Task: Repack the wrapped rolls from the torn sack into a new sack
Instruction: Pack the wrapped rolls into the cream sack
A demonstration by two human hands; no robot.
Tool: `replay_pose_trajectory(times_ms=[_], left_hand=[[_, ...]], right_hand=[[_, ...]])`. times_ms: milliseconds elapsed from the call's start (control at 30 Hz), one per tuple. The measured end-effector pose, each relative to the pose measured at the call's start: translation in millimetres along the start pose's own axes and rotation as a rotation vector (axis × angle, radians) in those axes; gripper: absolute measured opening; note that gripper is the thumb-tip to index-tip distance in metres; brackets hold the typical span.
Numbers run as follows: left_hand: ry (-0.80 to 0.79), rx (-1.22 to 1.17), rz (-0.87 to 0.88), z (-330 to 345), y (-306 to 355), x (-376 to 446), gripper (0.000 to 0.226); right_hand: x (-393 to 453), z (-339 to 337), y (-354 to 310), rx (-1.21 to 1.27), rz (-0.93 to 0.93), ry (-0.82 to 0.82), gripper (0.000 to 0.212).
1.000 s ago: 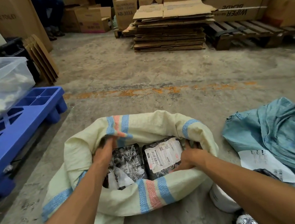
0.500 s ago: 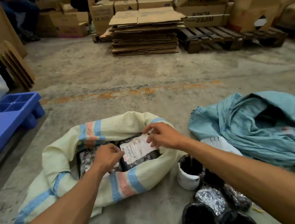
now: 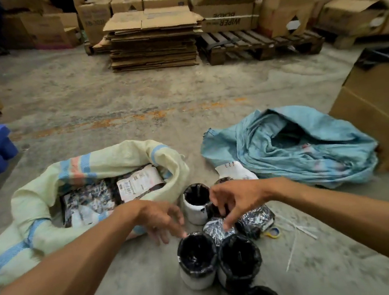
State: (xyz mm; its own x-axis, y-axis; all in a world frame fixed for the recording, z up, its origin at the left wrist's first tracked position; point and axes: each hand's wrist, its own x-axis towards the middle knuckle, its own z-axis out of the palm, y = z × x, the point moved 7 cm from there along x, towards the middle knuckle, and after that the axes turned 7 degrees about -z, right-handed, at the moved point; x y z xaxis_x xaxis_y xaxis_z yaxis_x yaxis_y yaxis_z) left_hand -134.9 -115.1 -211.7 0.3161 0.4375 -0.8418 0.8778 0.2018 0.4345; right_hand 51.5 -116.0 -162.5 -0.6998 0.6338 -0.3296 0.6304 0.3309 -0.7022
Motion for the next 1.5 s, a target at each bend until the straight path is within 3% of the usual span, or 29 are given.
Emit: replay_pose_trajectory(times_ms=[67,167,267,433,533,633,767,967,1100,1267,1367,1433,1500], left_hand=[[-0.04,0.058,-0.107,23,-7,7,0.044],[0.001,0.035,-0.113,43,-9,19,0.03],[0.096,-0.028,-0.017,40,-7,21,0.016],[0.313,0.004,0.131,9,-14,4,0.021],[0.288,-0.094,0.173,-10,-12,-16,0.023],[0.238,-0.259,0.12,-43,-15,-45,0.021],[0.359,-0.456,0.086,-98,-42,-74,0.025],[0.645,-0.804,-0.022,-161,-122,-104,0.025],[0.79,-0.858,-0.152,-186,-164,-117,0.027],[1.022,-0.862,-0.374,-208,-229,-103,0.018],[1.037,-0.864,-0.45,-207,-251,-79,0.035],[1.002,-1.048,-0.407,-206,-256,-53,0.044],[1.104,-1.186,-0.334,-212,-254,-40,0.048]], right_hand=[[-20,24,4,-0.068,0.07,-0.174,0.071],[-36,53,6,-0.217,0.062,-0.318,0.097],[-37,70,6,-0.256,-0.06,-0.33,0.098],[-33,61,19,-0.211,-0.117,-0.186,0.085],[-32,28,17,-0.093,-0.063,-0.063,0.079],[-30,-8,9,0.163,-0.017,0.051,0.072],[-10,-44,-16,0.437,-0.083,0.279,0.068],[76,-76,-65,0.524,-0.171,0.502,0.07],[142,-89,-90,0.528,-0.145,0.67,0.07],[226,-70,-98,0.086,0.018,0.634,0.097],[260,-47,-72,-0.269,0.203,0.479,0.099],[277,-36,-47,-0.377,0.298,0.428,0.092],[287,-32,-27,-0.347,0.36,0.438,0.086]])
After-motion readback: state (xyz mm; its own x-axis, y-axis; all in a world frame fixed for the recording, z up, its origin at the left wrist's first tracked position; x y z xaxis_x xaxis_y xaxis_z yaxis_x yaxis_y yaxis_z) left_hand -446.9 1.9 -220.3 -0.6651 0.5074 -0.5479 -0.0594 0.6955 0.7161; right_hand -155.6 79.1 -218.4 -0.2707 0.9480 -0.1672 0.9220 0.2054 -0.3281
